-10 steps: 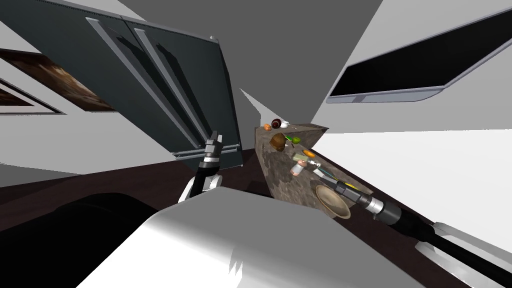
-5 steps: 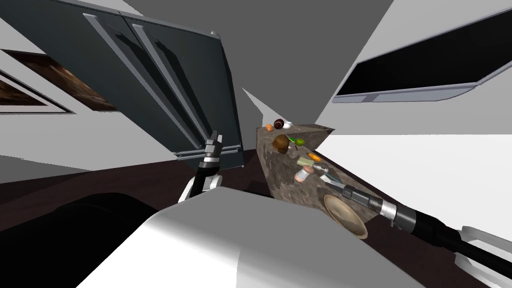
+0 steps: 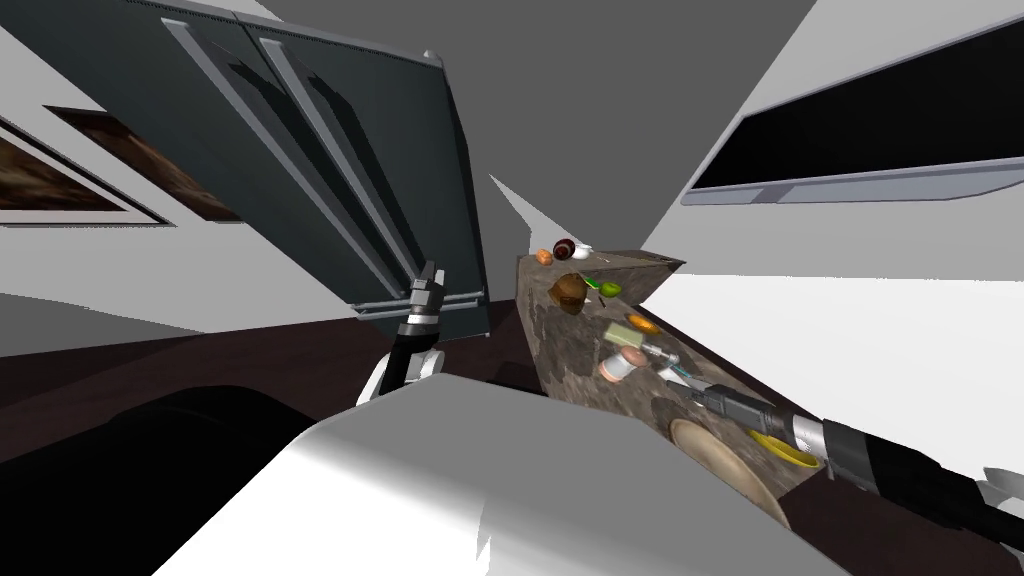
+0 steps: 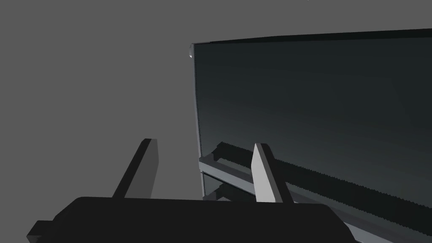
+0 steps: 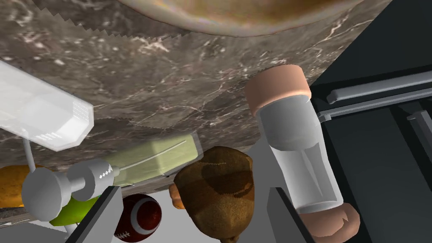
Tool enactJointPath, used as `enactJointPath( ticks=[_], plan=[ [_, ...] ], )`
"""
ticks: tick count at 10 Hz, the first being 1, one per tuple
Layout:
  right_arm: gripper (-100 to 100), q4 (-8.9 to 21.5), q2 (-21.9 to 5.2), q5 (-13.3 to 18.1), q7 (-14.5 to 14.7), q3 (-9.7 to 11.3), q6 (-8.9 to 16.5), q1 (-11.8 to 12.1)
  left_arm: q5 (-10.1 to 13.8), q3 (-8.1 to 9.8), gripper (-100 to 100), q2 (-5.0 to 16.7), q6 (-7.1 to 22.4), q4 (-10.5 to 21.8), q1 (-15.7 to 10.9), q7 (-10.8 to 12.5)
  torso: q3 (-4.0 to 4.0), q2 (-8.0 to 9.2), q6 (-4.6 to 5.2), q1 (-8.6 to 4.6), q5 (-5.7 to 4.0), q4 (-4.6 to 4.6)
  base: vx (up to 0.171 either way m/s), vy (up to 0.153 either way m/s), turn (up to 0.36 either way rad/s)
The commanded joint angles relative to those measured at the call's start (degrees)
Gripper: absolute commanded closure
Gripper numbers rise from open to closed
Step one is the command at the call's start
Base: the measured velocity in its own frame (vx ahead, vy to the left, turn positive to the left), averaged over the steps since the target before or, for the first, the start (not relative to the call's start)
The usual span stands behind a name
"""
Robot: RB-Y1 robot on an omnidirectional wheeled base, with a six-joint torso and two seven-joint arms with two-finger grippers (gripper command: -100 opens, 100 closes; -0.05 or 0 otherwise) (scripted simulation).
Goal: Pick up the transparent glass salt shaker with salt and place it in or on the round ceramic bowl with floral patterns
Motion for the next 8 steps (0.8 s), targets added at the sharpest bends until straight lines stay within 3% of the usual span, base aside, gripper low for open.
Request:
enactJointPath(
  ticks=[1, 4, 5, 8],
  plan=[
    [-100, 1.3, -2.9, 0.9, 0.2, 0.5, 1.7, 2.4, 0.0, 0.0, 0, 0.0, 0.0, 0.0, 0.0, 0.0, 0.0, 0.0, 0.0, 0.0, 0.0, 0.0, 0.097, 0.003, 0.139],
    [-100, 3.7, -7.1, 4.0, 0.3, 3.4, 5.4, 5.7, 0.0, 0.0, 0, 0.0, 0.0, 0.0, 0.0, 0.0, -0.09, -0.15, -0.01, 0.0, 0.0, -0.04, 0.108, -0.001, 0.165],
    [-100, 3.7, -7.1, 4.0, 0.3, 3.4, 5.4, 5.7, 0.0, 0.0, 0, 0.0, 0.0, 0.0, 0.0, 0.0, -0.1, -0.17, -0.02, -0.05, -0.01, -0.04, 0.066, -0.016, 0.044],
    [-100, 4.8, -9.5, 7.1, 0.6, 6.7, 8.9, 9.0, 0.0, 0.0, 0, 0.0, 0.0, 0.0, 0.0, 0.0, 0.03, 0.06, 0.01, -0.03, -0.02, 0.01, 0.06, -0.006, 0.144]
  ],
)
